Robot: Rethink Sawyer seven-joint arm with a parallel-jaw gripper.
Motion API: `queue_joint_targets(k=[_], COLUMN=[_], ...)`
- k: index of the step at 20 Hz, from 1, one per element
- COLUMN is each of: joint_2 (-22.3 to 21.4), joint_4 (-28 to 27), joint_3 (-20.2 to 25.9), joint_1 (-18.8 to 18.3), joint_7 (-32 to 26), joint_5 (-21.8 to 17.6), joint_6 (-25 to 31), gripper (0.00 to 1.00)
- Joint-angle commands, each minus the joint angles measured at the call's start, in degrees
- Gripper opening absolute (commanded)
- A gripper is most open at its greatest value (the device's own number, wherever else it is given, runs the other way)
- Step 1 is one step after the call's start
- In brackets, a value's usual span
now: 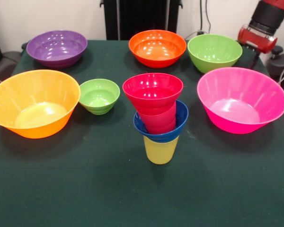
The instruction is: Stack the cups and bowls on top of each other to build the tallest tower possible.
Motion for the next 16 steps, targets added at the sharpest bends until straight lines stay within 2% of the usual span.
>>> queue_joint_targets(k=[1,4,7,11,16], joint_2=[-1.9,-5.5,-7.8,-9.4,-11.3], joint_4=[1.7,0.5,-3.1,-6.0,-6.9], joint_3=[6.3,2.9,-2.7,-5.1,-7.2], joint_1=[-0.9,1.3,4.7,5.9,6.7], joint_7=[3.2,4.2,6.8,9.2,9.2], joint_5=[-3.9,-3.1,-1.6,-0.7,-2.1], joint_6=[3.5,8.3,16.2,20.9,26.5], gripper=[1.00,1.00,1.00,1.00,1.00])
